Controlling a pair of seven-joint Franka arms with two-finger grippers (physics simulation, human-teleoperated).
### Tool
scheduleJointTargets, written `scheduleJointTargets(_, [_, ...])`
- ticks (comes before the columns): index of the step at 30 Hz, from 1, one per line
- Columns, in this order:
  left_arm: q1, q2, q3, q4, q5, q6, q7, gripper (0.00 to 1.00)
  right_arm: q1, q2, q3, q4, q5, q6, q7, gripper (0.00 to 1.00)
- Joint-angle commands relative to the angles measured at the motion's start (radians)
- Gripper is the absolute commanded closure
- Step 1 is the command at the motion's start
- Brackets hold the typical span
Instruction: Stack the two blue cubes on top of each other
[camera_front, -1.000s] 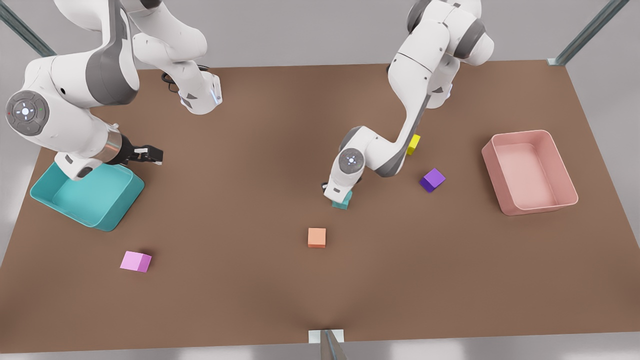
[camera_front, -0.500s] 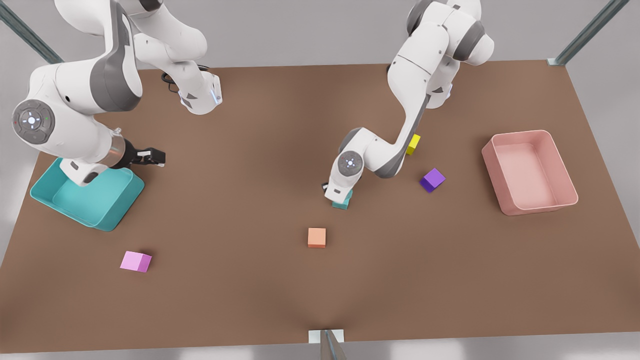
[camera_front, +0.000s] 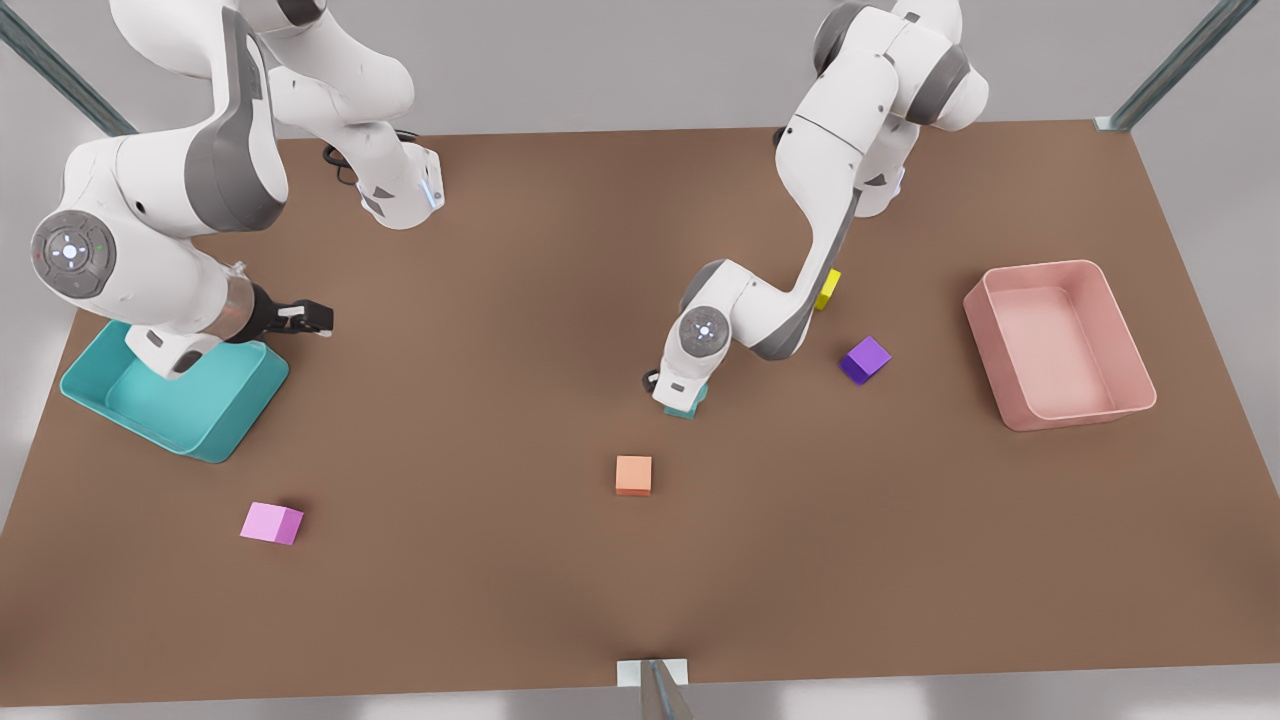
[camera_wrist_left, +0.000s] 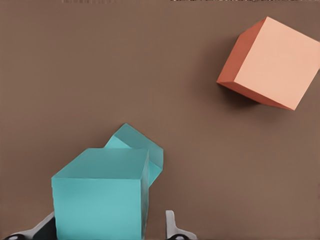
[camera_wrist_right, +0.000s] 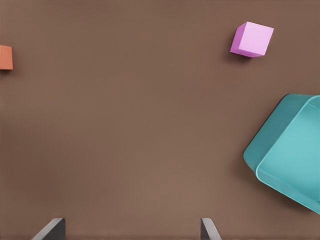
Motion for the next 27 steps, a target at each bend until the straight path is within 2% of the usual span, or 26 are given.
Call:
scheduleJointTargets(1, [0.003,-0.004,0.0,0.001,0.0,0.0,-0.008,0.0,0.001,0.0,0.0,0.0,0.0,0.002,-0.015,0.0])
scheduleJointTargets(8, [0.006,-0.013,-0.002,0.0,-0.002,-0.01,-0.01,0.0,0.001,0.002,0.0,0.0,0.002,0.002,-0.015,0.0])
scheduleJointTargets(16, [0.006,-0.057,-0.014,0.0,-0.002,-0.113,-0.037,0.0,0.001,0.002,0.0,0.0,0.004,0.002,-0.015,0.0])
scheduleJointTargets(17, [0.006,-0.099,-0.014,0.0,-0.002,-0.174,-0.036,0.0,0.001,0.002,0.0,0.0,0.004,0.002,-0.015,0.0])
scheduleJointTargets(18, [0.055,-0.162,-0.011,0.075,0.004,-0.43,0.045,0.0,0.001,0.0,0.0,0.0,0.004,0.002,-0.015,0.0])
scheduleJointTargets(19, [0.136,-0.165,-0.009,0.21,0.017,-0.688,0.257,0.0,0.001,0.0,0.0,0.0,0.004,0.002,-0.015,0.0])
scheduleJointTargets(20, [0.21,-0.177,-0.011,0.3,0.119,-0.841,0.464,0.0,0.001,0.0,0.0,0.0,0.004,0.002,-0.015,0.0])
scheduleJointTargets(22, [0.325,-0.231,-0.009,0.323,0.173,-0.915,0.696,0.0,0.001,0.002,0.0,0.0,0.004,0.002,-0.013,0.0])
scheduleJointTargets(23, [0.345,-0.24,-0.009,0.405,0.216,-1.009,0.837,0.0,0.001,0.0,0.0,0.0,0.004,0.002,-0.013,0.0])
scheduleJointTargets(25, [0.558,-0.336,-0.16,0.337,0.279,-0.928,0.975,0.0,0.001,0.0,0.0,0.0,0.004,0.002,-0.013,0.0])
scheduleJointTargets(27, [0.561,-0.392,-0.155,0.296,0.282,-0.902,0.96,0.0,0.001,0.0,0.0,0.0,0.002,0.002,-0.013,0.0])
